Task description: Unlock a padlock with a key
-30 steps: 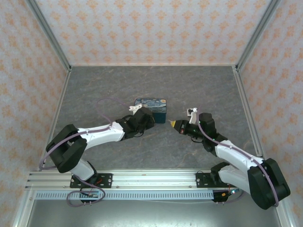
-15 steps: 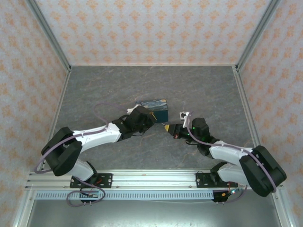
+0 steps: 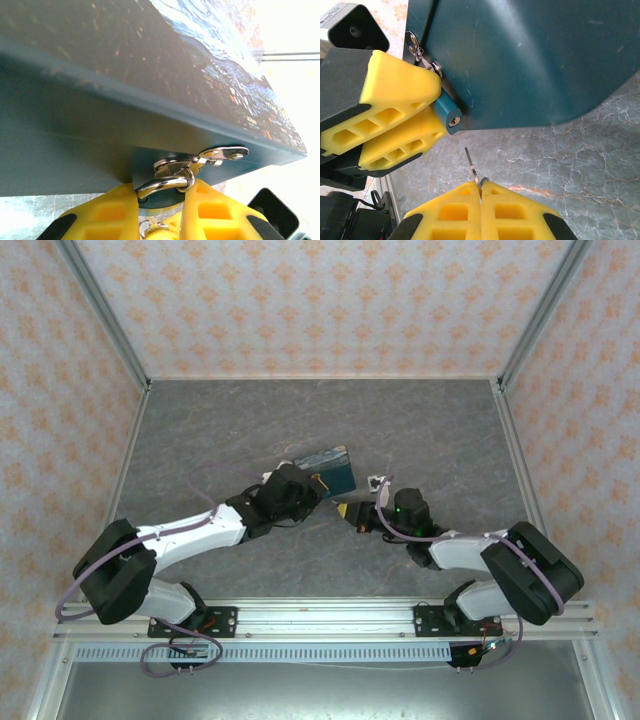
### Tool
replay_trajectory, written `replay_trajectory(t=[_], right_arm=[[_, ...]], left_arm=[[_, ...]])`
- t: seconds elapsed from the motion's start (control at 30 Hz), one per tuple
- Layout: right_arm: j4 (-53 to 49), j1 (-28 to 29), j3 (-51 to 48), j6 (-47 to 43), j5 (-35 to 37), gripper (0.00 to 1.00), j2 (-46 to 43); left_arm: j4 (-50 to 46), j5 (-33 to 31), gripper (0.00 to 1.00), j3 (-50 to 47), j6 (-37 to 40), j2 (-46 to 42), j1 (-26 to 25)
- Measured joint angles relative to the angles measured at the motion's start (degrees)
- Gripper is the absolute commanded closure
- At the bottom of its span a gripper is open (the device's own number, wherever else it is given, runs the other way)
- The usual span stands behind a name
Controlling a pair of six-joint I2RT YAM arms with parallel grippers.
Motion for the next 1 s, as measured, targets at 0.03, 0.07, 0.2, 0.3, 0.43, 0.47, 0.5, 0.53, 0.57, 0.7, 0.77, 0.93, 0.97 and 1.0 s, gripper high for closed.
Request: replay_trajectory(t=[0.03, 0.07, 0.2, 0.3, 0.43, 0.47, 0.5, 0.53, 0.57, 0.7, 0.77, 0.93, 0.97, 1.0], right_arm=[[0.35, 0.00, 0.02, -0.02, 0.00, 1.00, 0.20], [0.70, 0.00, 0.04, -0.02, 0.00, 1.00, 0.35], [1.40, 0.00, 0.26, -0.04, 0.00, 1.00, 0.61], [1.75, 0.09, 0.68, -0.04, -0.04, 1.00, 0.66], [2.05, 0.09, 1.81, -0.04, -0.04, 1.00, 0.79], [2.12, 0.09, 2.03, -0.04, -0.04, 1.00, 0.81], [2.25, 0.09, 2.23, -0.04, -0.04, 1.00, 0.81], [2.43, 0.09, 2.32, -0.04, -0.04, 1.00, 0.81], [2.45, 0.11, 2.38, -0.04, -0.02, 1.00, 0.81], [2.43, 0.09, 2.56, -0.04, -0.02, 1.00, 0.83], [2.43, 0.09, 2.58, -0.22, -0.02, 1.00, 0.83], [2.43, 0.09, 2.58, -0.44, -0.02, 1.00, 1.22], [2.43, 0.09, 2.58, -0.44, -0.02, 1.00, 1.38], [2.45, 0.11, 2.60, -0.44, -0.04, 1.00, 1.62]], left_arm=[[-0.02, 0.00, 0.92, 0.00, -0.26, -0.15, 0.11], [-0.02, 0.00, 0.92, 0.00, -0.39, -0.33, 0.13], [-0.04, 0.00, 0.92, 0.00, -0.76, -0.87, 0.24], [-0.04, 0.00, 0.92, 0.00, -0.83, -1.07, 0.24], [-0.09, 0.00, 0.92, 0.00, -0.87, -1.27, 0.24], [-0.07, 0.02, 0.92, 0.00, -0.87, -1.27, 0.24], [-0.07, 0.00, 0.92, 0.00, -0.87, -1.27, 0.24], [-0.04, 0.00, 0.92, 0.00, -0.85, -1.27, 0.24], [-0.02, -0.02, 0.92, 0.00, -0.87, -1.27, 0.24], [-0.20, -0.02, 0.92, 0.00, -0.87, -1.29, 0.35], [-0.22, -0.02, 0.92, 0.00, -0.87, -1.33, 0.35], [-0.17, -0.02, 0.92, -0.13, -0.87, -1.38, 0.35], [-0.17, -0.02, 0.92, -0.20, -0.87, -1.38, 0.35], [-0.20, -0.02, 0.92, -0.26, -0.87, -1.38, 0.35]])
